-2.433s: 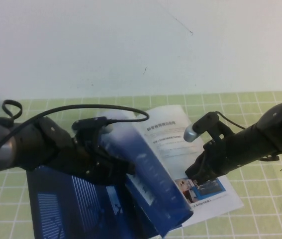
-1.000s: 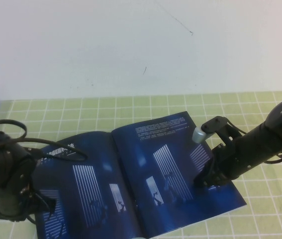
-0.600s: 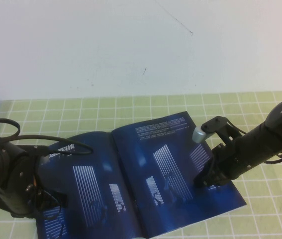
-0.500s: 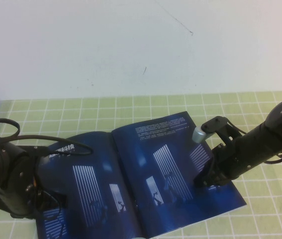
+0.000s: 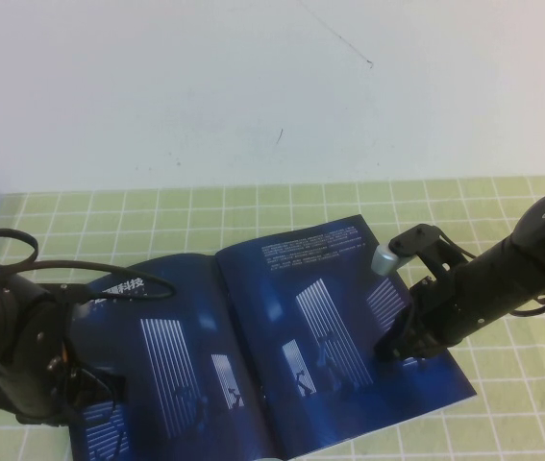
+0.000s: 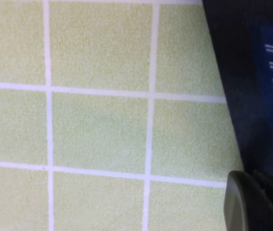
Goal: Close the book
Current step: 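Close the open booklet and leave it lying on the table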
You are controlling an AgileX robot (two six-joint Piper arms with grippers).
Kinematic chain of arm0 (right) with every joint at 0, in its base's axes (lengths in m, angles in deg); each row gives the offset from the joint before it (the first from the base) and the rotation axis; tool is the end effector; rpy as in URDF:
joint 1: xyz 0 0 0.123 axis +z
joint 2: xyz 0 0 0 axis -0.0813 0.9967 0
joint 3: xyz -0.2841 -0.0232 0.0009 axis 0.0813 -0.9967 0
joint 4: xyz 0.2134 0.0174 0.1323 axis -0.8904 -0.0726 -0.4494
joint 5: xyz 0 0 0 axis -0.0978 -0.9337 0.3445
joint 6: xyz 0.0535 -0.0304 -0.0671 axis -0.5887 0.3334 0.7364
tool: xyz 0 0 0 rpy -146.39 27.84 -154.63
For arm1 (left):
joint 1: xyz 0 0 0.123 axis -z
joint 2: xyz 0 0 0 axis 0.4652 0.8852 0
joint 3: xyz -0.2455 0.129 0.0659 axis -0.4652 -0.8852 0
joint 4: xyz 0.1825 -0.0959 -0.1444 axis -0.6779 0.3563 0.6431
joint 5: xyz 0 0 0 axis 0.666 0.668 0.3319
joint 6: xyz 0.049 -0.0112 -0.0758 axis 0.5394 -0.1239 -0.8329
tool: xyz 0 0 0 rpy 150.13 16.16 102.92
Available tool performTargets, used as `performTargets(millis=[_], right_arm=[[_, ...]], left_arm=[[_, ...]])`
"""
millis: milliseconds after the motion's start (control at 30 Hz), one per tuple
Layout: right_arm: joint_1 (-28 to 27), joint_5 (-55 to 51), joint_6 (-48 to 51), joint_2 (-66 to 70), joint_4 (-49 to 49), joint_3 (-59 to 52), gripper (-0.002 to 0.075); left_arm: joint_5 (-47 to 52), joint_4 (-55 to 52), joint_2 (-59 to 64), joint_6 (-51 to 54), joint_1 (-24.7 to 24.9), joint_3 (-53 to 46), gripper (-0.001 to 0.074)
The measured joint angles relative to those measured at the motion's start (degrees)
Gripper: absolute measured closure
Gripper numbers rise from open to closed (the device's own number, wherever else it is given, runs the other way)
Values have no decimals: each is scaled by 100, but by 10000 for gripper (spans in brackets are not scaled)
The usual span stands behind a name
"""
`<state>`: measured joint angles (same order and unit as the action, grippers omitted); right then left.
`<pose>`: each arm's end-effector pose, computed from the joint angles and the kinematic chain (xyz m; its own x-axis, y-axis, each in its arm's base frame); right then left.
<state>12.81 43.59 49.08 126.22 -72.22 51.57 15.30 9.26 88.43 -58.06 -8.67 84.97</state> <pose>0.3462 0.1524 0.1031 -0.7087 -0.5665 -0.4205 -0.6982 0.6488 0.3027 0.2655 -0.0764 0.1581 -0.9614 -0.0494 -0.2708 -0.0682 0.9958 0.0604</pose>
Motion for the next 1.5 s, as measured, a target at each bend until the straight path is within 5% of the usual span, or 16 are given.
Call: performTargets(millis=[267,700,1200,1500], right_arm=[[0,-2,-41,0,0,0,728],[0,-2,-151,0,0,0,728],[0,-2,-214,10,0,3,728],[0,-2,-227,10,0,3,728]], left_arm=[[111,41,0,190,-450,0,738],[-466,1824,0,1829,-496,0,738],[-43,44,-12,615,-496,0,738],[-465,98,-12,449,-496,0,738]])
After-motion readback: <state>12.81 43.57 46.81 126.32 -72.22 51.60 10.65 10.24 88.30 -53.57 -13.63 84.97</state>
